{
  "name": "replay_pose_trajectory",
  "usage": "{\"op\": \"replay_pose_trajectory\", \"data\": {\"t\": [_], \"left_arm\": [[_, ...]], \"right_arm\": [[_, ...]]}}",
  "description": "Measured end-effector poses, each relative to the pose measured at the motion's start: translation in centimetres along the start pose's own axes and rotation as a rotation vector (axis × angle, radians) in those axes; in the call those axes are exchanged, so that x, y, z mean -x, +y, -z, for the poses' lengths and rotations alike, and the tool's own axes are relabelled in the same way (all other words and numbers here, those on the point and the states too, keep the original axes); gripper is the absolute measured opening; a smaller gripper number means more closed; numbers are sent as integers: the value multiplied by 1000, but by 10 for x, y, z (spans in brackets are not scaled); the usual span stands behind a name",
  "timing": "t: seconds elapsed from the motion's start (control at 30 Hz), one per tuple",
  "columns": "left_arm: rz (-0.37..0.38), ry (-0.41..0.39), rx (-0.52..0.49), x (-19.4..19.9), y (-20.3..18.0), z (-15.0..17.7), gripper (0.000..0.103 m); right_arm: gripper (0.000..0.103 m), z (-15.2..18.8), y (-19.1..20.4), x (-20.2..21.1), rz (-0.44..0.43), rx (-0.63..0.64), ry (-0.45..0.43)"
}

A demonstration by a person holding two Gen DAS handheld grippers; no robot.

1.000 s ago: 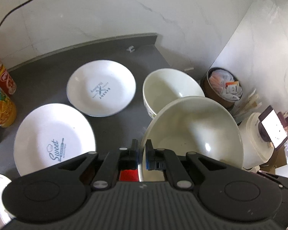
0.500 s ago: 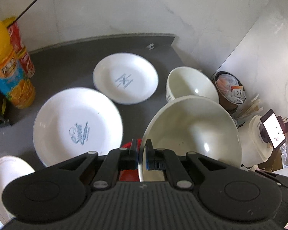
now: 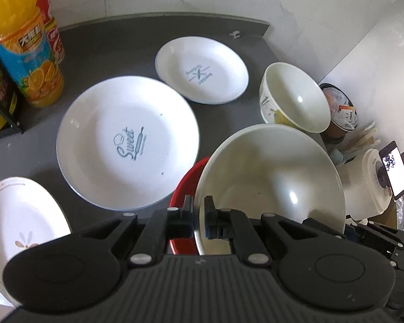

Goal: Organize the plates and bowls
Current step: 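Lower the cream bowl into the red bowl and open both grippers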

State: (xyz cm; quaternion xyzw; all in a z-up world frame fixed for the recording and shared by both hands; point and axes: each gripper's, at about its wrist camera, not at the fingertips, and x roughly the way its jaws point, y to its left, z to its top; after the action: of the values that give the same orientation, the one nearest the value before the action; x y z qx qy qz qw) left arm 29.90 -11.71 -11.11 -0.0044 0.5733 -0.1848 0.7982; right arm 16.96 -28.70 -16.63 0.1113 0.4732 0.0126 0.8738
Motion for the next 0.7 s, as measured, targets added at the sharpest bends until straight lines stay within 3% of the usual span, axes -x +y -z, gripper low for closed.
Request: {"op": "replay_pose_trajectory", "data": {"t": [0.43, 0.7], "left_arm": [[-13, 71, 20, -26, 13, 13, 6], [-27, 79, 20, -33, 10, 17, 6]], "right_arm": [[24, 7, 7, -23, 22, 18, 56], [25, 7, 5, -27, 23, 26, 42]]}}
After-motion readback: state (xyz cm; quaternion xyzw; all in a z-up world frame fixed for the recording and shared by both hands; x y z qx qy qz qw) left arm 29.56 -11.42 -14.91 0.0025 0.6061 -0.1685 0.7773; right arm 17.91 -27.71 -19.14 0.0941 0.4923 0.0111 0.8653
